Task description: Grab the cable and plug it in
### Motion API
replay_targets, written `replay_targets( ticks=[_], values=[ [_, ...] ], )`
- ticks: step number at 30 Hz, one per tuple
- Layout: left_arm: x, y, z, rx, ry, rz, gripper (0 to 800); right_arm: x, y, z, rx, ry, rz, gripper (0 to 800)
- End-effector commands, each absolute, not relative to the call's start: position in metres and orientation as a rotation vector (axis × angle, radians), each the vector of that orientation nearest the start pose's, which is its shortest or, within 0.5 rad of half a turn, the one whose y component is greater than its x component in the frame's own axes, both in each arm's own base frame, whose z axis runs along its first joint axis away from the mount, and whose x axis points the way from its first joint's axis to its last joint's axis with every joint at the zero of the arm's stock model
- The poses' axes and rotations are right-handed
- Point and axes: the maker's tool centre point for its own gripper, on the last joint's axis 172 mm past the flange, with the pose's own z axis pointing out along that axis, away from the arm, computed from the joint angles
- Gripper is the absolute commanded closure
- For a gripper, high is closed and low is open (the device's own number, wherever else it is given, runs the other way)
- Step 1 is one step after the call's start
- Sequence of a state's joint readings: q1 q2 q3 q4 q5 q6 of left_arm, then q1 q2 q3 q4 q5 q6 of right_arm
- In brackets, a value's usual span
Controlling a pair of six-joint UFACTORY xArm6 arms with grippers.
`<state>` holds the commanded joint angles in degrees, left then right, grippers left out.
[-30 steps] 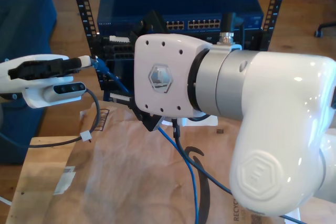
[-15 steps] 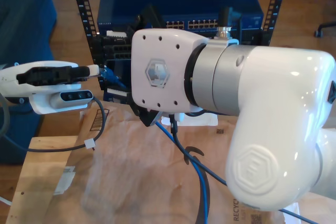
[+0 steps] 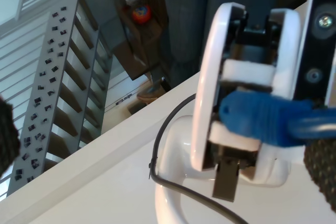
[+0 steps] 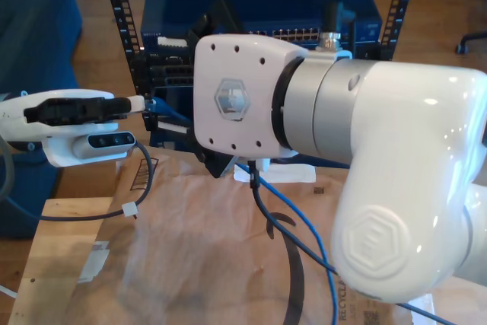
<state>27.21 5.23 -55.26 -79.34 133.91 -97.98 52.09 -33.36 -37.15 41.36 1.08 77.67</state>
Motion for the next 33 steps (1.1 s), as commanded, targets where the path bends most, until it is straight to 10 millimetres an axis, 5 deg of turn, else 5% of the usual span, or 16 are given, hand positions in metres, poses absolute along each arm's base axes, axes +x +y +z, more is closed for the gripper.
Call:
replay_targets(
  ticks=[16, 21, 29, 33],
  values=[
    [0.345, -0.094, 0.437, 0.78, 1.371, -2.171, 778, 0.338, 0.377, 0.432, -1.649, 1.055, -0.074, 203],
    [0.347, -0.094, 0.439, 0.772, 1.361, -2.169, 778, 0.344, 0.373, 0.441, -1.614, 1.057, -0.096, 335],
    [0.346, -0.095, 0.437, 0.768, 1.363, -2.177, 774, 0.342, 0.376, 0.443, -1.612, 1.051, -0.093, 364],
    [0.346, -0.095, 0.437, 0.771, 1.362, -2.174, 772, 0.342, 0.376, 0.445, -1.607, 1.05, -0.092, 455]
  ],
)
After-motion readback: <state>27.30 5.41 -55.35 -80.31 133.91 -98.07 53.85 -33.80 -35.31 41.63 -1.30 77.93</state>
